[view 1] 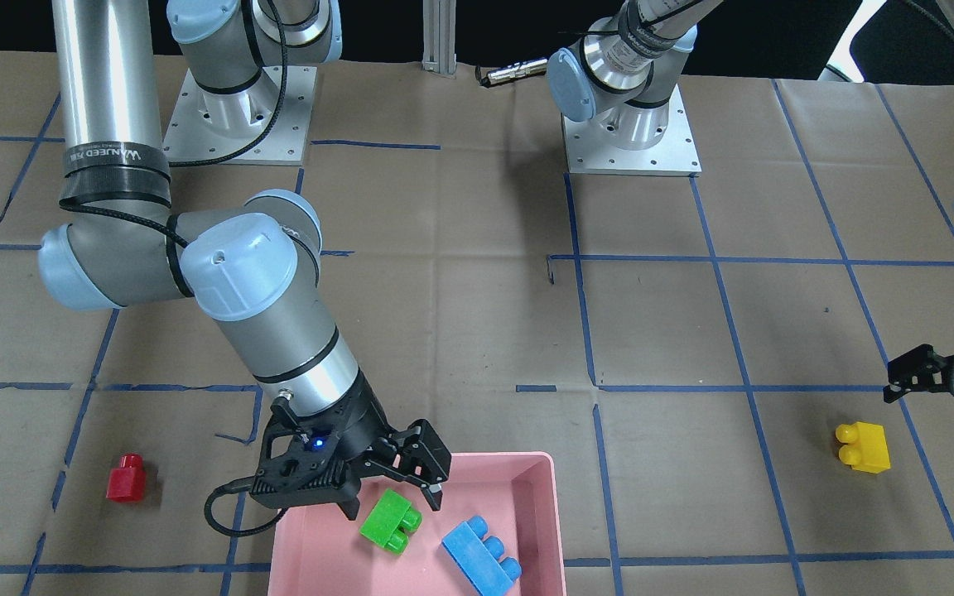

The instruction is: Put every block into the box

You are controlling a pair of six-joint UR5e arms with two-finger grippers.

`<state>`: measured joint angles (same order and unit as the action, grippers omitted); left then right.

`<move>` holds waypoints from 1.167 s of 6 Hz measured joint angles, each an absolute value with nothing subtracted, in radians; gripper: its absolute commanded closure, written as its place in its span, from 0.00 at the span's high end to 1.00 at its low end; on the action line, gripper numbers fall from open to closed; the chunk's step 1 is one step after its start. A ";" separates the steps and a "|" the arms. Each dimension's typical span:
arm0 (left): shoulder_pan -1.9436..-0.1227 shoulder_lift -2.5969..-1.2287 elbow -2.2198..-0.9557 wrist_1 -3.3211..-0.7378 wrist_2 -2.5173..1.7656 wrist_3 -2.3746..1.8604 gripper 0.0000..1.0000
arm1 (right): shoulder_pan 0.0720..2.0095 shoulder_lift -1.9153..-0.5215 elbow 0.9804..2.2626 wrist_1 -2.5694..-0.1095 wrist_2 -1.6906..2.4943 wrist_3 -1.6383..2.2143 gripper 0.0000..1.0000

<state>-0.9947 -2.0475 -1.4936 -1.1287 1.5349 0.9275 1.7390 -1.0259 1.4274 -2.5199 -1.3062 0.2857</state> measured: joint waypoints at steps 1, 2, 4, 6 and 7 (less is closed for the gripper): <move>-0.996 -2.078 -1.513 -1.075 1.532 0.922 0.99 | 1.705 -1.091 1.444 -2.440 -1.344 0.190 1.00; -0.999 -2.119 -1.518 -1.037 1.529 0.916 0.99 | 1.651 -1.166 1.464 -2.304 -1.388 0.087 1.00; -1.004 -2.180 -1.522 -0.999 1.525 0.913 0.99 | 1.521 -1.255 1.480 -2.166 -1.549 -0.173 0.99; -1.006 -2.215 -1.522 -0.976 1.523 0.915 0.81 | 1.446 -1.197 1.497 -2.165 -1.644 -0.280 0.99; -1.006 -2.224 -1.523 -0.963 1.524 0.916 0.59 | 1.428 -1.129 1.507 -2.203 -1.645 -0.287 0.99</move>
<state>-1.0062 -2.2240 -1.5228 -0.9631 1.5237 0.9165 1.4285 -1.1285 1.5068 -2.2031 -1.6452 -0.2870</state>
